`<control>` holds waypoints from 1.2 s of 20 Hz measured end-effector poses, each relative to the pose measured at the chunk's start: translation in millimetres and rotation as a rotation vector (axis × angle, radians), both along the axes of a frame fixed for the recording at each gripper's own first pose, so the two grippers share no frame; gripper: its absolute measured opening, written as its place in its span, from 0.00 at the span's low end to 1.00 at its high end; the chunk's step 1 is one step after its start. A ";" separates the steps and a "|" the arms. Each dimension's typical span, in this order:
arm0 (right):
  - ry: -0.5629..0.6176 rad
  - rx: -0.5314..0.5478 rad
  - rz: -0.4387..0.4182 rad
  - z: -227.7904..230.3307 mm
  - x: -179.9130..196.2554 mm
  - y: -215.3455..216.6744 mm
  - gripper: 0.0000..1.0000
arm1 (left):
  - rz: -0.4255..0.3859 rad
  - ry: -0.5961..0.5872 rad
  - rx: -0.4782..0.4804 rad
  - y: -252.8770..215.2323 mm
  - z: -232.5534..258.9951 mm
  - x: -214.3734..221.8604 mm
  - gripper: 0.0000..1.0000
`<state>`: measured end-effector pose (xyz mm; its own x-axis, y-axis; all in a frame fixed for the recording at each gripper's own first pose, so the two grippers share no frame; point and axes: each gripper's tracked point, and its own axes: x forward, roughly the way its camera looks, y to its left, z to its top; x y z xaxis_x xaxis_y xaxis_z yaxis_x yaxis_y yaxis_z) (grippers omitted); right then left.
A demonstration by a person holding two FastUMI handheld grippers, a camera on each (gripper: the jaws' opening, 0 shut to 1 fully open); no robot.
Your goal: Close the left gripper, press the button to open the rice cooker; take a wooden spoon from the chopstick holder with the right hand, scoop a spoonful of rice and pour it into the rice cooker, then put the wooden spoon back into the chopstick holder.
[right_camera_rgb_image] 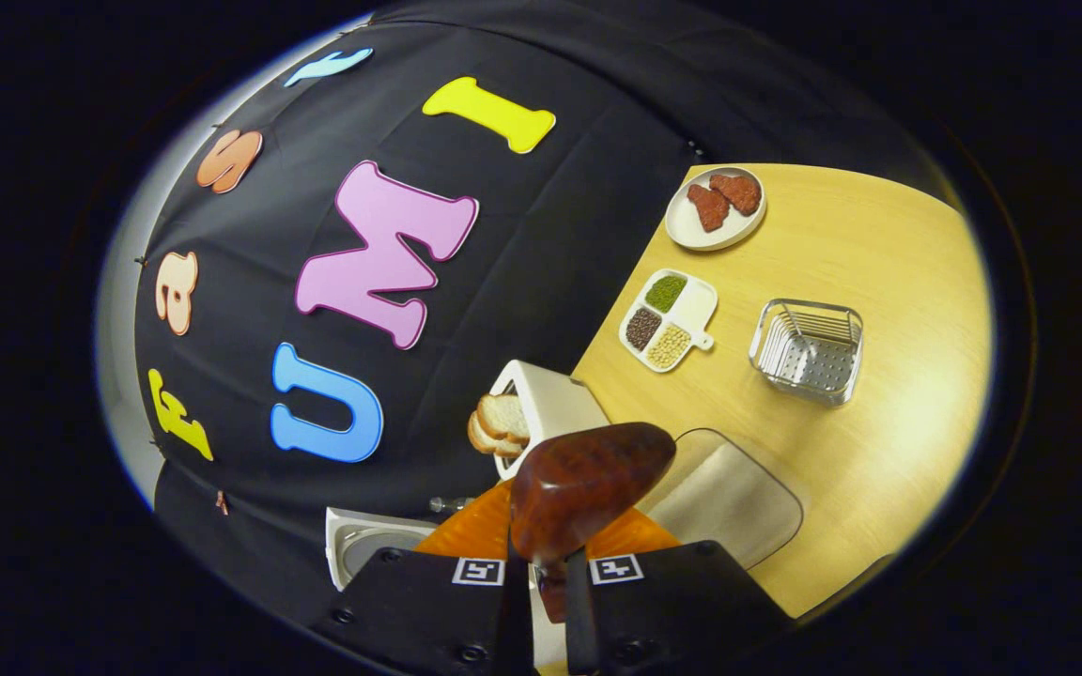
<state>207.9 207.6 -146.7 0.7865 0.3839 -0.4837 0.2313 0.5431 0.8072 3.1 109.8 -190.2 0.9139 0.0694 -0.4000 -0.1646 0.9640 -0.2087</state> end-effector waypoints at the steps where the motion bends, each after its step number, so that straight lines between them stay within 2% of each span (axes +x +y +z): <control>1: -0.007 0.013 0.015 7.2 1.2 10.3 0.18 | 0.004 -0.001 0.001 2.3 1.3 -3.0 0.96; 6: -0.002 0.094 0.079 27.8 -3.8 71.9 0.18 | 0.063 -0.047 0.017 19.0 11.6 -17.6 0.96; 15: -0.025 0.094 0.212 34.7 -7.8 181.0 0.18 | 0.123 -0.055 -0.023 49.6 6.2 -39.4 0.96; 18: -0.083 0.021 0.276 36.8 -6.5 216.7 0.18 | 0.147 -0.048 -0.019 63.9 1.9 -45.5 0.96; 24: -0.322 -0.215 0.407 35.2 1.9 281.3 0.18 | 0.156 -0.019 -0.042 76.2 -14.1 -53.0 0.95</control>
<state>209.9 488.9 -111.4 0.7164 0.6066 -0.3447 -0.2712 0.6973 0.6635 -49.9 186.0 -204.4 0.9010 0.1943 -0.3878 -0.3067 0.9176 -0.2528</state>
